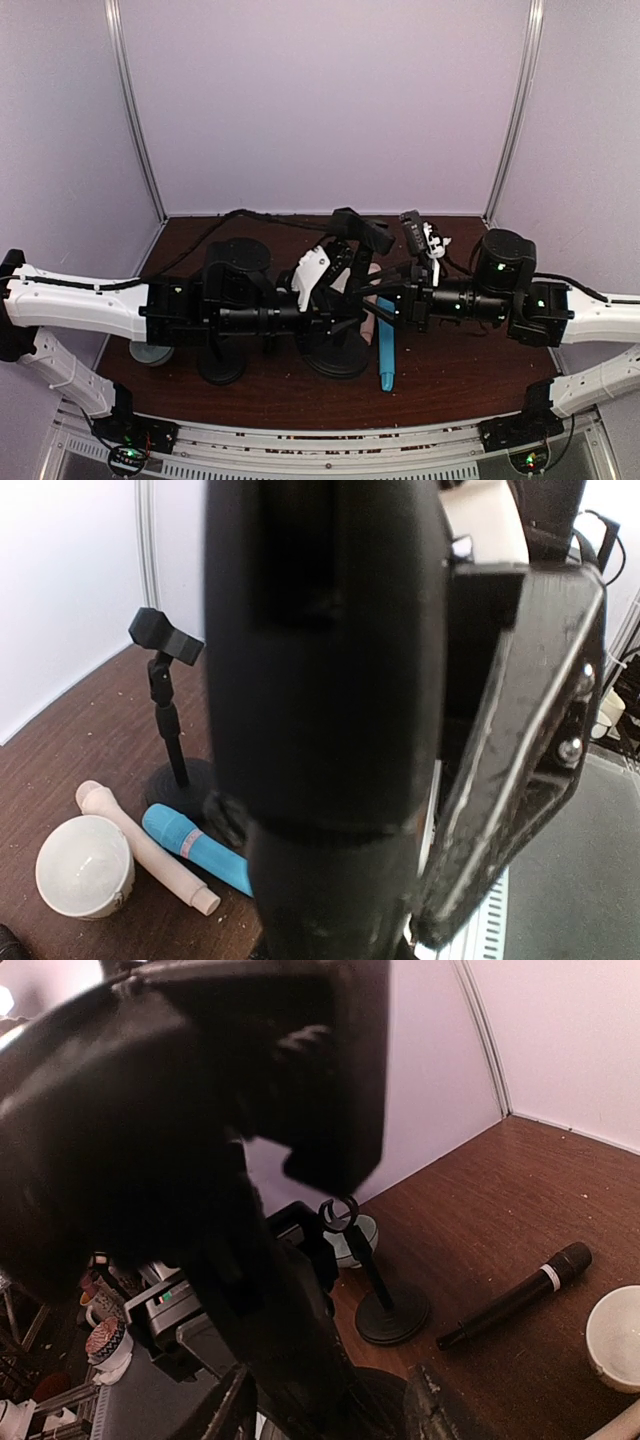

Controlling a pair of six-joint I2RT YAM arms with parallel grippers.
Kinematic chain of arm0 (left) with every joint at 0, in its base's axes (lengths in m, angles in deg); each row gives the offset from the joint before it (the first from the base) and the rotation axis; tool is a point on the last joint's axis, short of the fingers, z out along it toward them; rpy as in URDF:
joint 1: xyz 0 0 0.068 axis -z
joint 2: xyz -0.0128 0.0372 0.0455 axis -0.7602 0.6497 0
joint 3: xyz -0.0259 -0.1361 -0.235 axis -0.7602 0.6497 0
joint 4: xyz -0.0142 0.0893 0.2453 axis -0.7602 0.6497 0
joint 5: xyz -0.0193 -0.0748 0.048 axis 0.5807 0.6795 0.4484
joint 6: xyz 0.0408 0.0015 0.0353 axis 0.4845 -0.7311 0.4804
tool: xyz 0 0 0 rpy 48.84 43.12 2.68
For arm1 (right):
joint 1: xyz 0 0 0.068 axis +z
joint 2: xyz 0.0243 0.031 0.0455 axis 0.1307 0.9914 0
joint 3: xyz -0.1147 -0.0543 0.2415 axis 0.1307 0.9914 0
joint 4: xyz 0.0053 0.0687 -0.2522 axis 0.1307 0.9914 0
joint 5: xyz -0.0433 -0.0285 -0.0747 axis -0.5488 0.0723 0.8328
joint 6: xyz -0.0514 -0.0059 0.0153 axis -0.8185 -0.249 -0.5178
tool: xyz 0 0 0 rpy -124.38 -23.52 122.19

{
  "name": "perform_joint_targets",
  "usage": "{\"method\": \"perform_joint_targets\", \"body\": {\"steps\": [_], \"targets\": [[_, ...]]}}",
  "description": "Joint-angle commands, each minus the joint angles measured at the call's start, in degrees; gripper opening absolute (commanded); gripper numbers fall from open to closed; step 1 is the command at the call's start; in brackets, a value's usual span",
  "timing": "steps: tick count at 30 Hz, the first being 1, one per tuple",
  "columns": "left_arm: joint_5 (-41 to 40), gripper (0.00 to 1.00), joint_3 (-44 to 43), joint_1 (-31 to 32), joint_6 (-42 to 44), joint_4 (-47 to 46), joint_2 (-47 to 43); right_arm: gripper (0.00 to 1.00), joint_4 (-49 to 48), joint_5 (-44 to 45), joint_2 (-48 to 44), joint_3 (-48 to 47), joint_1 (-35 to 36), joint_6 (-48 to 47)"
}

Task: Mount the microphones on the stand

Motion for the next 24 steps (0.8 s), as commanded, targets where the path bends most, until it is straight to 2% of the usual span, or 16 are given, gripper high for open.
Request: {"method": "perform_joint_targets", "body": {"steps": [1,15,17,19,23,24], "targets": [[0.1,0.00,-2.5,-0.1,-0.7,-8.3,-2.2,0.50,-3.2,1.6,-0.1,0.8,0.3,0.1],[0.6,0.00,-2.7,-0.1,-0.6,-6.6,-1.8,0.43,-6.8,0.5,2.0,0.7,0.6,0.4],[0.6,0.00,-2.8,-0.1,-0.4,-6.1,-1.8,0.36,-6.9,0.3,2.2,0.6,0.8,0.1],[1.0,0.00,-2.9,-0.1,-0.2,-5.8,-1.9,0.34,-7.1,-0.1,2.4,0.6,0.8,-0.1],[5.8,0.00,-4.3,-0.1,1.0,-4.1,-1.2,0.34,-7.0,-1.0,2.6,0.4,0.8,-0.7],[6.5,0.00,-4.8,-0.2,1.0,-3.6,-0.7,0.31,-6.8,-1.3,2.8,0.3,0.9,-0.7]]}}
